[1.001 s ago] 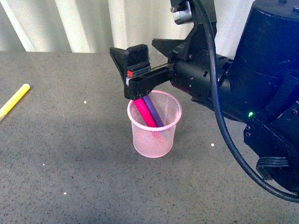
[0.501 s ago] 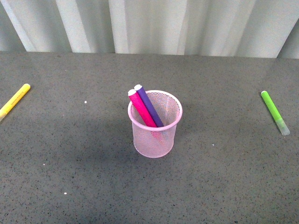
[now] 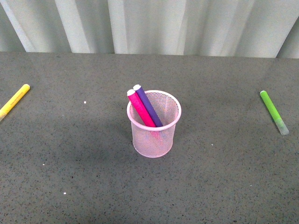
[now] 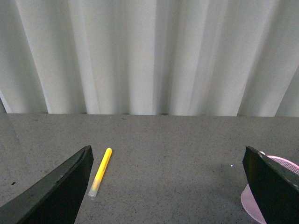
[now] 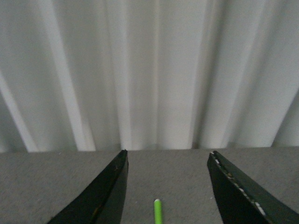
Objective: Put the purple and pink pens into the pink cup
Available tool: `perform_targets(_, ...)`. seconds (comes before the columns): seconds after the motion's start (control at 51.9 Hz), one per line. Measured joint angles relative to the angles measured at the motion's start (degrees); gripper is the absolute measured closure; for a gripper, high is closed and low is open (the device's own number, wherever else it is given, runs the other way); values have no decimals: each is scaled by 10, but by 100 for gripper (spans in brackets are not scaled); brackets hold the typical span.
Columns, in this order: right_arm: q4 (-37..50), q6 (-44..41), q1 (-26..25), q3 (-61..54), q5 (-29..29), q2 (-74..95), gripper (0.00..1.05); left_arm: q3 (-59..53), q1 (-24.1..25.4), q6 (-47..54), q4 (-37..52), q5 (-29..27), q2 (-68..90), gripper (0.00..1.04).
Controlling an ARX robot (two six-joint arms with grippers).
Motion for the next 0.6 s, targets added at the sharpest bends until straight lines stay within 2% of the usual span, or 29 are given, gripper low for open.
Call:
perform_targets(0.193, 12, 0, 9, -55, 2, -42, 83, 0, 0, 0, 0, 0, 0, 7)
perform_targets(0.289, 15, -1, 9, -83, 2, -69, 102, 0, 0, 0, 0, 0, 0, 7)
perform_targets(0.597, -8, 0, 9, -149, 3, -158, 101, 0, 0, 0, 0, 0, 0, 7)
